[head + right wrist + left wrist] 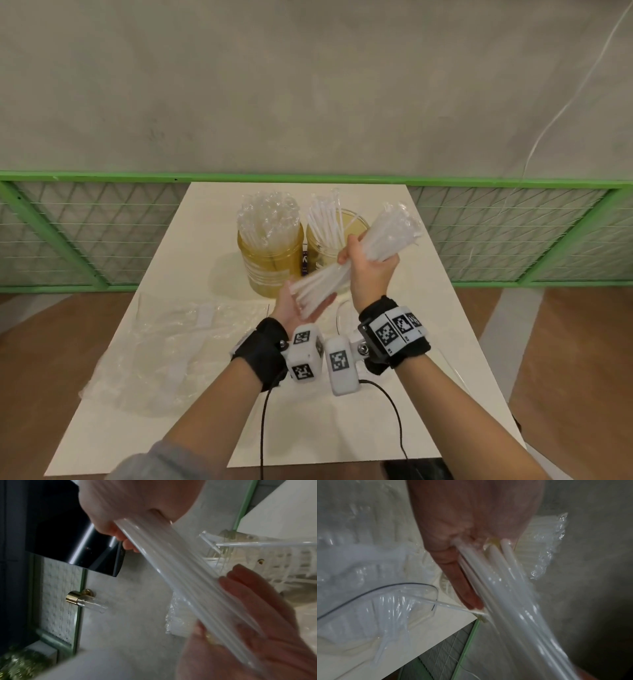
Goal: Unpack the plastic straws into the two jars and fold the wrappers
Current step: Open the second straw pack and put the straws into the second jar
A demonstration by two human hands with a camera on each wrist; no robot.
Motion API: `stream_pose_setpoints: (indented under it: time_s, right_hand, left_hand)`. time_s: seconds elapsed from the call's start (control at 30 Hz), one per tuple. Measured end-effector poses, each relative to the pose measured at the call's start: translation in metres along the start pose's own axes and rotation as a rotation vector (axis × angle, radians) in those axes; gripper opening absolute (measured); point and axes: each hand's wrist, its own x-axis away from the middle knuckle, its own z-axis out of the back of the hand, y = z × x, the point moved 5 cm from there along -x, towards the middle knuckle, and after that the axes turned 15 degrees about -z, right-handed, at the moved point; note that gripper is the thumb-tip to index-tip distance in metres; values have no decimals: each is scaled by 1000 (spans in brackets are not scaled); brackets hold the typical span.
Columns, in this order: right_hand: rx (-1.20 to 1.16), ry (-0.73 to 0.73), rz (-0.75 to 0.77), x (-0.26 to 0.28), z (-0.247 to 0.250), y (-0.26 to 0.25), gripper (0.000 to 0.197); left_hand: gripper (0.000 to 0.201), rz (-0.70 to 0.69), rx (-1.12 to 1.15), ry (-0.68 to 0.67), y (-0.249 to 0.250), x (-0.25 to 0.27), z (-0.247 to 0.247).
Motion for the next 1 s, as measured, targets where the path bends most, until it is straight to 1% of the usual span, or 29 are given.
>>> stream_pose_setpoints:
  time_s: [0.03, 0.07, 0.1, 0.13, 0.2, 0.27, 0.33, 0.37, 0.4, 0.43, 0.47, 0.5, 0.53, 0.57, 0.6, 0.63, 0.67, 0.7, 0.73, 0.77, 0.8, 0.83, 0.87, 0.93, 0.97, 1.0]
  right_hand:
    - [-1, -11, -5, 2, 1, 1, 17]
    - [5, -29, -4, 3, 2, 2, 17]
    - [10, -46, -3, 4, 2, 3, 20]
    - [12, -56, -8, 6, 3, 5, 24]
    - [-1, -87, -28, 9, 4, 9, 26]
    - [13, -150, -48, 13, 1, 11, 21]
    - [27, -160, -47, 11, 2, 10, 19]
    - [28, -131, -37, 7, 5, 10, 20]
    - [38, -94, -23, 2, 8, 10, 20]
    - [60, -60, -10, -3, 11, 11, 21]
    - [94, -40, -7, -8, 13, 14, 24]
    - [135, -45, -9, -12, 12, 17, 25]
    - [184, -62, -13, -13, 11, 21, 23]
    - [224, -82, -15, -15, 9, 26, 18]
    - [255, -96, -25, -15, 7, 31, 12]
    - [267, -101, -33, -16, 5, 35, 8]
    - [270, -98, -38, -16, 3, 37, 5]
    - [265, -103, -43, -16, 1, 39, 4]
    - [266, -105, -46, -15, -2, 40, 5]
    - [265, -106, -51, -15, -5, 41, 9]
    - [263, -95, -62, -14, -6, 42, 14]
    - [248, -85, -72, -13, -7, 43, 18]
    - [236, -82, -80, -11, -7, 42, 19]
    - [194, -108, -102, -10, -6, 44, 17]
    - [168, -119, -124, -10, -4, 48, 17]
    - [149, -117, -161, -11, -2, 52, 22]
  left_hand:
    - [56, -25, 14, 1, 3, -1, 0]
    - [58, -49, -26, 0, 5, -4, -1]
    - [54, -74, -73, -12, 7, -7, -1]
    - [45, -93, -131, -7, 9, -7, -2]
    - [26, -127, -243, 48, 8, -19, 3]
    - [20, -117, -317, 62, 9, -21, 6]
    - [24, -95, -311, 2, 9, -18, 6]
    - [27, -87, -320, -48, 10, -16, 6]
    - [30, -84, -386, -81, 11, -12, 4]
    - [30, -113, -486, -95, 13, -12, 6]
    - [33, -206, -635, -73, 21, -10, 7]
    - [34, -323, -769, -80, 31, -8, 6]
    - [37, -423, -876, -164, 39, -4, -1]
    - [43, -470, -943, -318, 42, 1, -10]
    - [51, -434, -995, -484, 39, 9, -19]
    - [61, -353, -1057, -623, 32, 15, -24]
    - [72, -277, -1139, -704, 26, 18, -28]
    - [80, -253, -1213, -740, 21, 20, -32]
    - [84, -279, -1278, -722, 19, 20, -34]
    - [78, -339, -1300, -684, 20, 20, -38]
    - [64, -401, -1281, -634, 22, 19, -41]
    - [51, -458, -1249, -608, 24, 21, -44]
    - [42, -496, -1224, -613, 24, 21, -46]
    - [35, -550, -1199, -666, 20, 22, -49]
    - [35, -571, -1193, -684, 17, 22, -50]
    - [38, -588, -1191, -694, 15, 21, -50]
